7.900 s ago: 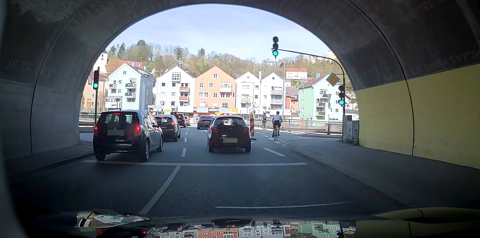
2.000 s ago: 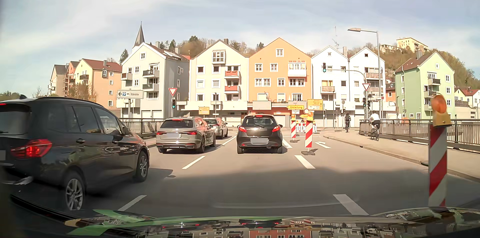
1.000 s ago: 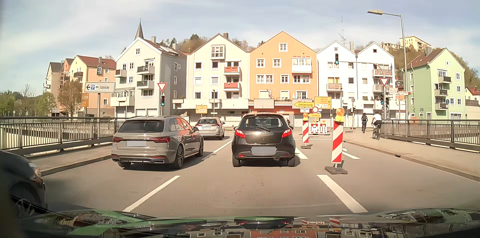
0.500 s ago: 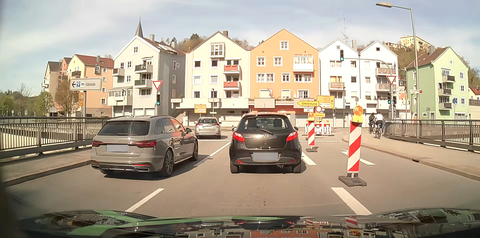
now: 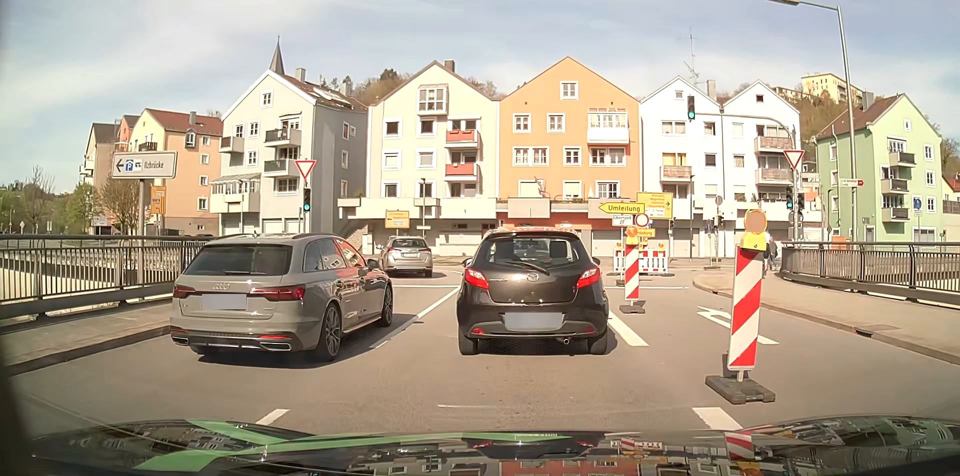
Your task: Follow the waypoints while adhering to traffic rules and regulations
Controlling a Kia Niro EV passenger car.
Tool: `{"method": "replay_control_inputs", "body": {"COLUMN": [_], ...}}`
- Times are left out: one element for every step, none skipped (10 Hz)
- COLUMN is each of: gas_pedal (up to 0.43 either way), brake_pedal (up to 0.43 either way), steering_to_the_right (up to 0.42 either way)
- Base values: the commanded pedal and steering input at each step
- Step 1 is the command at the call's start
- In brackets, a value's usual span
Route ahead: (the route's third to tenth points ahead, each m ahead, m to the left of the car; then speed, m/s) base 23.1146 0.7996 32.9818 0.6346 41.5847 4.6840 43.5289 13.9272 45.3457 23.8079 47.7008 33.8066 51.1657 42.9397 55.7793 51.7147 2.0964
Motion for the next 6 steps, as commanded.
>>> {"method": "replay_control_inputs", "body": {"gas_pedal": [0.0,0.008,0.028,0.047,0.079,0.098], "brake_pedal": [0.0,0.0,0.0,0.0,0.0,0.0], "steering_to_the_right": [0.007,0.007,0.007,0.007,0.007,0.007]}}
